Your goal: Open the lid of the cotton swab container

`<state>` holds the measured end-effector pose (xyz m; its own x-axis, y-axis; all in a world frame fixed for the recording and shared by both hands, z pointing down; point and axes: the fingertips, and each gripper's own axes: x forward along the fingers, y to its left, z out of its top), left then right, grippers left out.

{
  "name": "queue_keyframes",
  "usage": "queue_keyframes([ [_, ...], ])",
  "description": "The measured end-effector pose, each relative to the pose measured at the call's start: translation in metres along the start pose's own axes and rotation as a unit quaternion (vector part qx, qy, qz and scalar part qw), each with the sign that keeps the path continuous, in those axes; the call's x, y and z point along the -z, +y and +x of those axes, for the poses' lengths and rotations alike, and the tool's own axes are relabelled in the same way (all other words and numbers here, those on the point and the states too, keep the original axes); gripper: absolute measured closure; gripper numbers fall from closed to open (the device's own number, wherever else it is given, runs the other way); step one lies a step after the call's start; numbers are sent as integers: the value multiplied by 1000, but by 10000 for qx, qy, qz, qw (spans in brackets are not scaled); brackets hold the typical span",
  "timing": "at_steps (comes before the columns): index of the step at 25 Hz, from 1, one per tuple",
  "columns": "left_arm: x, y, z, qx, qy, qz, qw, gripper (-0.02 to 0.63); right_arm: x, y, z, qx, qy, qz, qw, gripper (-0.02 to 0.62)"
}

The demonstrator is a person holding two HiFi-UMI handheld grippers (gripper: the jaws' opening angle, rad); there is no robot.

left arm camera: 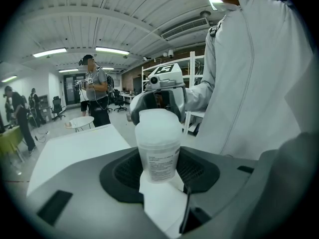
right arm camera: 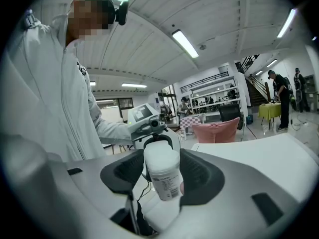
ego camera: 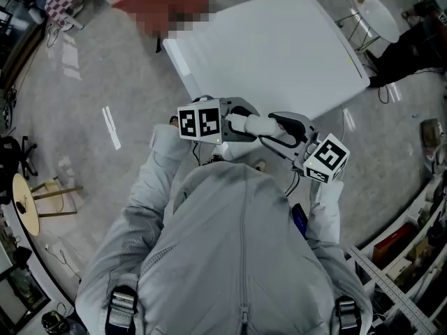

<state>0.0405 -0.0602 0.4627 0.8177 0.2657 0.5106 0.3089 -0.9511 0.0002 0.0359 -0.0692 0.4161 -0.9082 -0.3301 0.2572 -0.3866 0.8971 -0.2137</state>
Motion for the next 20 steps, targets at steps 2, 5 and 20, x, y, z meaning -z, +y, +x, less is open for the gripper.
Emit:
queue_keyframes([
  [2,-1,1,2,-22,15,25,10000,402,0,-1,-2,11,-28,37,10000,360],
  [5,1,1,3,-17,57,41,10000,402,2,-2,-2,15,-65,112,9999,360],
  [20,7,8,6,-152,348,134,9992,402,1,-9,-5,-9,-149,310,9994,360],
])
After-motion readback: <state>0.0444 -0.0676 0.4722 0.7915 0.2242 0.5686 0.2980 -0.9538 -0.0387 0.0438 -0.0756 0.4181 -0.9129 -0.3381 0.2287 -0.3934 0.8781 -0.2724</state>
